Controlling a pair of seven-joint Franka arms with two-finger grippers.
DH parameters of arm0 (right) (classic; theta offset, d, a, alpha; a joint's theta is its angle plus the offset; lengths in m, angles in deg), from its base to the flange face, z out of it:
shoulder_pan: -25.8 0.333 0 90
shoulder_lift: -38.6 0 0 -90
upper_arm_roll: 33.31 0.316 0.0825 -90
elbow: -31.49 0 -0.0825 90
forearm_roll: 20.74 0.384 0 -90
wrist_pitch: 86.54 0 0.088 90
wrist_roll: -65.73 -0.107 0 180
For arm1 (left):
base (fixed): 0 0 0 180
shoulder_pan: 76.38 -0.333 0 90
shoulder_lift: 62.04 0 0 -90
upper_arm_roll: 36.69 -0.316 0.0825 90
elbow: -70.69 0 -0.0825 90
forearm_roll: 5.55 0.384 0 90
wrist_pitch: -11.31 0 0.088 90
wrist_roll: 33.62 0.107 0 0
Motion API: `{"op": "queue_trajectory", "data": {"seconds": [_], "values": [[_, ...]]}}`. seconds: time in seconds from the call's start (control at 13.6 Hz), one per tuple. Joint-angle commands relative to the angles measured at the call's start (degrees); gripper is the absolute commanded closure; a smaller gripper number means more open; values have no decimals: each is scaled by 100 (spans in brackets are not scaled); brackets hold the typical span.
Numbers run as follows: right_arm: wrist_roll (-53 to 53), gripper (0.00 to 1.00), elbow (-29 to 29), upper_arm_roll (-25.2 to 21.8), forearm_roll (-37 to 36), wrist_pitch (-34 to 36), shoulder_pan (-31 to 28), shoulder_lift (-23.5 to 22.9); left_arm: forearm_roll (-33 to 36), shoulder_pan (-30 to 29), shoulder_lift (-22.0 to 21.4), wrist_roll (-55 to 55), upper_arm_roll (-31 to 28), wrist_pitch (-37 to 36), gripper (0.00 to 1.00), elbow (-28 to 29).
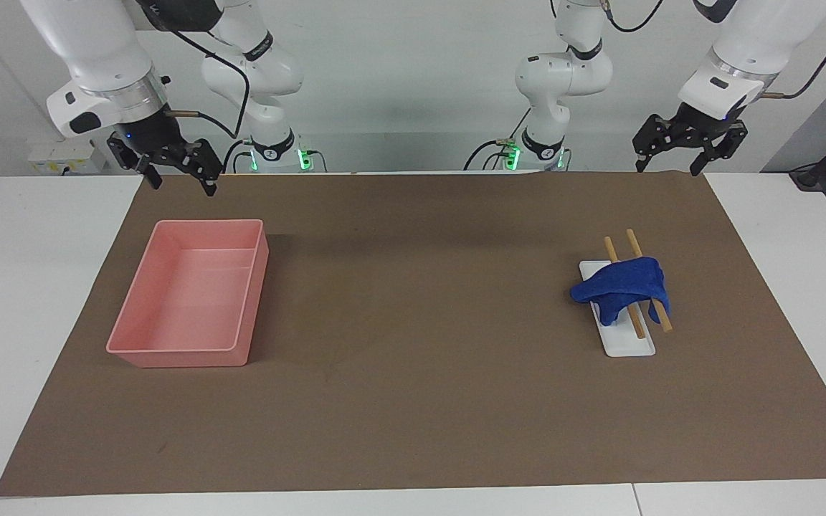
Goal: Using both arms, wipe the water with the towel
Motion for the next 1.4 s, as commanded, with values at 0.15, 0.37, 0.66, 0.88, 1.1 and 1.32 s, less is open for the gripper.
{"op": "queue_trajectory", "data": {"seconds": [0.15,0.37,0.66,0.88,1.1,1.32], "values": [[-130,0,233,30,-15,-128,-23,155,-69,-23,-95,76,4,17,0,69],[-139,0,286,30,-6,-137,-41,181,-60,-41,-287,-12,-5,428,0,532],[-130,0,303,30,-6,-137,-67,190,123,-49,-403,-390,-5,1807,0,1404],[-139,0,330,30,-6,-137,-67,198,633,-58,-219,-478,-5,2931,0,1966],[-147,0,330,30,-6,-85,-76,207,942,-84,395,-915,-5,3715,0,2047],[-262,0,339,30,-6,-110,-76,207,942,-234,634,-1102,4,4208,0,2335]]}}
